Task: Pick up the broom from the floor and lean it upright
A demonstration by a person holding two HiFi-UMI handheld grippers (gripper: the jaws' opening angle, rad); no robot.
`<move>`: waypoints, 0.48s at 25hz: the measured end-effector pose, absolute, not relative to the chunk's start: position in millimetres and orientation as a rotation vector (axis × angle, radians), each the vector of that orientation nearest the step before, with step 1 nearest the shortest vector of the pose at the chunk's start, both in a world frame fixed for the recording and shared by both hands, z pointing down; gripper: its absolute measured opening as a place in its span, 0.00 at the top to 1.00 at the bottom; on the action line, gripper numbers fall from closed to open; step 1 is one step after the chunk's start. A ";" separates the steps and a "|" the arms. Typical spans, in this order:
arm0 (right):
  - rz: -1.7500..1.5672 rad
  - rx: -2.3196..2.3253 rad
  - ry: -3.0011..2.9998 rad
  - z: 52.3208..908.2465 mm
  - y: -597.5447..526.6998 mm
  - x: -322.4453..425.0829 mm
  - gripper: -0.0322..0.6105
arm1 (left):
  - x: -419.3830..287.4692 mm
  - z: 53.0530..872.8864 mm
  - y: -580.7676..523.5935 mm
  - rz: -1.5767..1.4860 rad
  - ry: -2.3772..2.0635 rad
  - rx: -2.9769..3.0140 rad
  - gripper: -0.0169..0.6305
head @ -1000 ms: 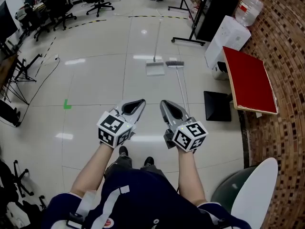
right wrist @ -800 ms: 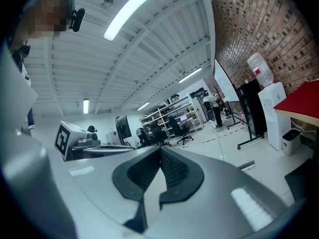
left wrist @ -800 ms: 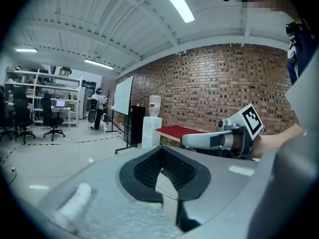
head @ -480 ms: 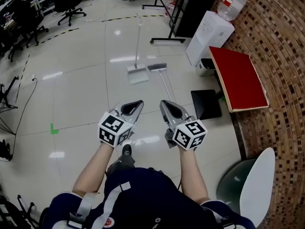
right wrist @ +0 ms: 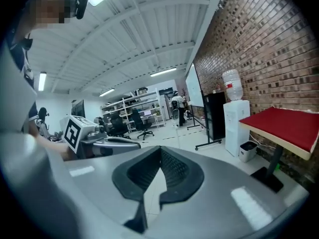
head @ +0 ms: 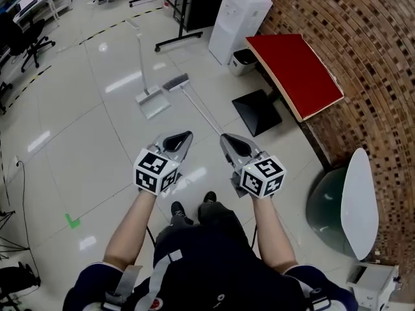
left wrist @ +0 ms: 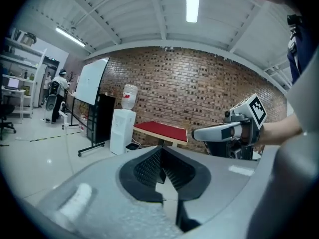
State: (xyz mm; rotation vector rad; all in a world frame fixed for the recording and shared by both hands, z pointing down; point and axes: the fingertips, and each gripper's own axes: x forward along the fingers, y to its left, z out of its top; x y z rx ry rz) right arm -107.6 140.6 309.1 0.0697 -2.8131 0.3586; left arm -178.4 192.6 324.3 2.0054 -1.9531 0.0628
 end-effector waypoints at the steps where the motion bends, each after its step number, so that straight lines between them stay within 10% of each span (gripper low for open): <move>1: 0.371 0.106 -2.804 313.2 133.0 -105.0 0.94 | -178.8 326.8 184.7 0.064 -1.926 2.026 0.97; 12: 0.498 0.405 -2.798 348.8 27.0 -110.6 0.94 | -190.2 340.0 72.2 0.164 -1.705 2.213 0.97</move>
